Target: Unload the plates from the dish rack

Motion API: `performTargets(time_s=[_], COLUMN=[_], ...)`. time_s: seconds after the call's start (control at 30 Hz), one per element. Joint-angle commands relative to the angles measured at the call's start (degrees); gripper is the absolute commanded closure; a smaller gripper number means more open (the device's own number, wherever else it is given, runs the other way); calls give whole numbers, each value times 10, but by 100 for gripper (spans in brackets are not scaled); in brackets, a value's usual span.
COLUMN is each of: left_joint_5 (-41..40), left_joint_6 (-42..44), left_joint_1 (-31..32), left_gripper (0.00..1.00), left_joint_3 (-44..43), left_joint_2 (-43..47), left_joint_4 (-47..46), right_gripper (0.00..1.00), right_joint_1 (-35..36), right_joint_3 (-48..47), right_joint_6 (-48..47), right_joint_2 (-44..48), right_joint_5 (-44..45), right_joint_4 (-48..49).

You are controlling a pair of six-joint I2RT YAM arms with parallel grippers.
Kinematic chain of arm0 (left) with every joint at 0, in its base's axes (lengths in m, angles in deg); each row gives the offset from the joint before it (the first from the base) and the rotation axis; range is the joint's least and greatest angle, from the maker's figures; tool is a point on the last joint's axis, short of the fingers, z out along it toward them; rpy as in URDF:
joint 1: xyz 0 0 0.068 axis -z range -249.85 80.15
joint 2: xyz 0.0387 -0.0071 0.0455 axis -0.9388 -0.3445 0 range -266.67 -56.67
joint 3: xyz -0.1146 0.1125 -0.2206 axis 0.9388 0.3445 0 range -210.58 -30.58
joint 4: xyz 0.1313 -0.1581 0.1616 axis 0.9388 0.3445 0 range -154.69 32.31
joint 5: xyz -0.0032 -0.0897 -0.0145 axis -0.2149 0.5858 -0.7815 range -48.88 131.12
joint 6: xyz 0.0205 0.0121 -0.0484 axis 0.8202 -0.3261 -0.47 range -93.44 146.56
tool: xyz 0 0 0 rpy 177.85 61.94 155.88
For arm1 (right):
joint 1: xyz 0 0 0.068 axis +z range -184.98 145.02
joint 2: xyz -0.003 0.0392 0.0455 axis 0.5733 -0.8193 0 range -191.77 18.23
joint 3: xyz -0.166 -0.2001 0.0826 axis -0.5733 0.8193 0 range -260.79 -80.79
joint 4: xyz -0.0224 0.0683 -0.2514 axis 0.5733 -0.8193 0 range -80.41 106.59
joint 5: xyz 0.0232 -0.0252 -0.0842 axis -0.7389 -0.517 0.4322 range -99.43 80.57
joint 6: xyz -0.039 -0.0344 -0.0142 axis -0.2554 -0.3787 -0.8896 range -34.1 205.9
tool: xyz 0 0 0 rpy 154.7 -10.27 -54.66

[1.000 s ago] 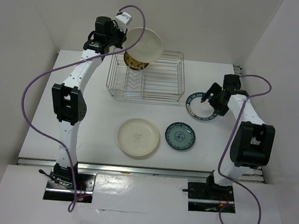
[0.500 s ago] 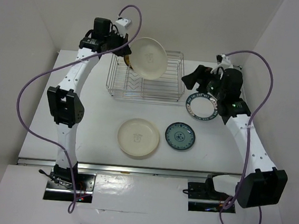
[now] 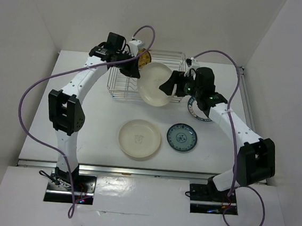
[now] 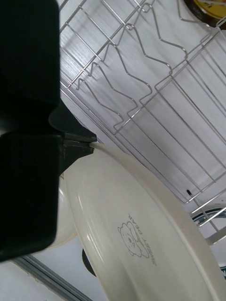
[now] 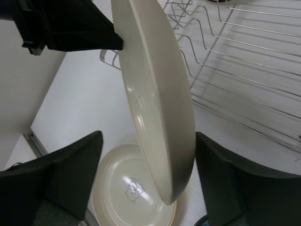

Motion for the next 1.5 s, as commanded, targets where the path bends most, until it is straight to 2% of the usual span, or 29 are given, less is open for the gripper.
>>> performTargets(time_s=[0.0,0.03,0.07,0.2,0.27,0.3,0.33,0.4,0.47,0.53,0.7,0.83,1.03,1.1,1.23,1.33,1.37,1.4,1.47], left_joint_5=[25,33,33,56,47,38,21,-2,-51,-74,-124,-132,-115,-105,-99,-104,-104,-98,-93], left_joint_6=[10,10,16,39,46,52,52,52,35,29,35,40,40,45,52,66,67,67,72], left_joint_1=[-7,-2,-2,-2,-2,-2,-2,-2,-8,-26,-61,-79,-79,-79,-79,-79,-79,-79,-79], left_gripper=[100,100,100,100,100,83,70,48,26,18,15,15,15,15,15,15,15,15,15], left_joint_3=[11,11,11,4,-1,-6,-15,-24,-30,-25,-19,4,18,24,39,51,51,51,51], left_joint_2=[49,49,49,49,49,49,49,55,61,76,99,116,122,122,134,139,145,145,145], left_joint_4=[3,3,18,47,55,61,69,76,77,64,58,53,57,63,69,69,69,74,74], right_gripper=[22,31,51,100,100,100,100,100,100,100,100,100,100,100,92,73,62,42,31], right_joint_1=[2,2,2,8,8,8,8,8,8,8,31,87,123,131,143,149,149,154,162], right_joint_3=[-26,-26,-26,-36,-36,-36,-36,-42,-61,-67,-82,-68,-111,-119,-99,-94,-94,-94,-94], right_joint_6=[10,10,17,27,32,32,32,32,1,-25,-77,-107,-130,-135,-142,-142,-142,-147,-152], right_joint_2=[-14,-22,-28,-28,-15,-14,-6,0,-5,-25,-76,-108,-198,-214,-212,-212,-212,-212,-212], right_joint_5=[27,27,27,41,53,53,53,53,13,-36,-107,-125,-136,-114,-108,-100,-89,-73,-52], right_joint_4=[29,22,22,9,-4,-14,-21,-49,-81,-145,-256,-256,-295,-307,-305,-305,-312,-317,-337])
